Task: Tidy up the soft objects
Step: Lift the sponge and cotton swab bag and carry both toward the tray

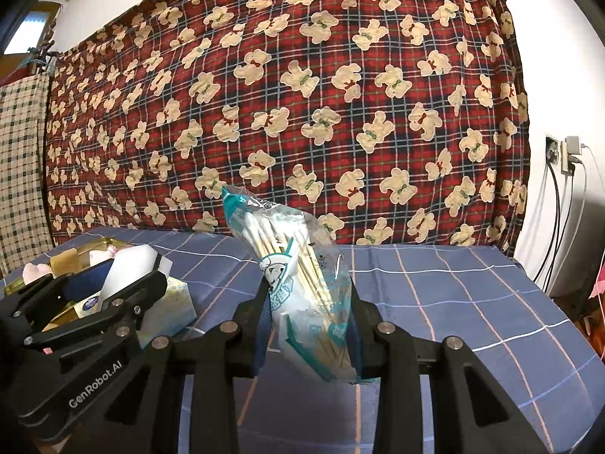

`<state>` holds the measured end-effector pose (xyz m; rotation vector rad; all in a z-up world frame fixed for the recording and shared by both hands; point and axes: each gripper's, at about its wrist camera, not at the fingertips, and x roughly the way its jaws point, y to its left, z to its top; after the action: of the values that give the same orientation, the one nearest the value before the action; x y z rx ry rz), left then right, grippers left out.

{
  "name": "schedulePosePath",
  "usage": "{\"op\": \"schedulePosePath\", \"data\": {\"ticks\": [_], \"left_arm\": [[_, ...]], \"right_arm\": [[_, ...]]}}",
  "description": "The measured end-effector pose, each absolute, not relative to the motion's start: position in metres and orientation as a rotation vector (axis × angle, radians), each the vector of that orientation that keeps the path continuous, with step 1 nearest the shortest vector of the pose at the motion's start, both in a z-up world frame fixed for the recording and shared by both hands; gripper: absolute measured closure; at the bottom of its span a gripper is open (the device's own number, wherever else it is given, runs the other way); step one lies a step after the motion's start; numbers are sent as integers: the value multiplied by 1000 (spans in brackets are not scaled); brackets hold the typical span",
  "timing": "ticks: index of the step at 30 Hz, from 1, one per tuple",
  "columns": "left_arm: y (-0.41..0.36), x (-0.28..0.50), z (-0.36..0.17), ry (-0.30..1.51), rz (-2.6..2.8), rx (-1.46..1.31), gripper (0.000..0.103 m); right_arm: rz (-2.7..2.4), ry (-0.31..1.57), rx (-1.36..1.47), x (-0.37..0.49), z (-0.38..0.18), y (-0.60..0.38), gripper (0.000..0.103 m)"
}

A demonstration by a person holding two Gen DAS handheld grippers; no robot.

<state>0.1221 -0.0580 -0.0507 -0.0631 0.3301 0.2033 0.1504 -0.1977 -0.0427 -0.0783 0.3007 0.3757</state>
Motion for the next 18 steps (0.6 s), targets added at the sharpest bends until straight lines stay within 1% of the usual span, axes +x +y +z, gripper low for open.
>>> {"op": "schedulePosePath", "data": {"ticks": [18], "left_arm": [[-43,104,-51,331,225,-73,53]], "right_arm": [[392,316,-80,138,-44,-165,66]]}}
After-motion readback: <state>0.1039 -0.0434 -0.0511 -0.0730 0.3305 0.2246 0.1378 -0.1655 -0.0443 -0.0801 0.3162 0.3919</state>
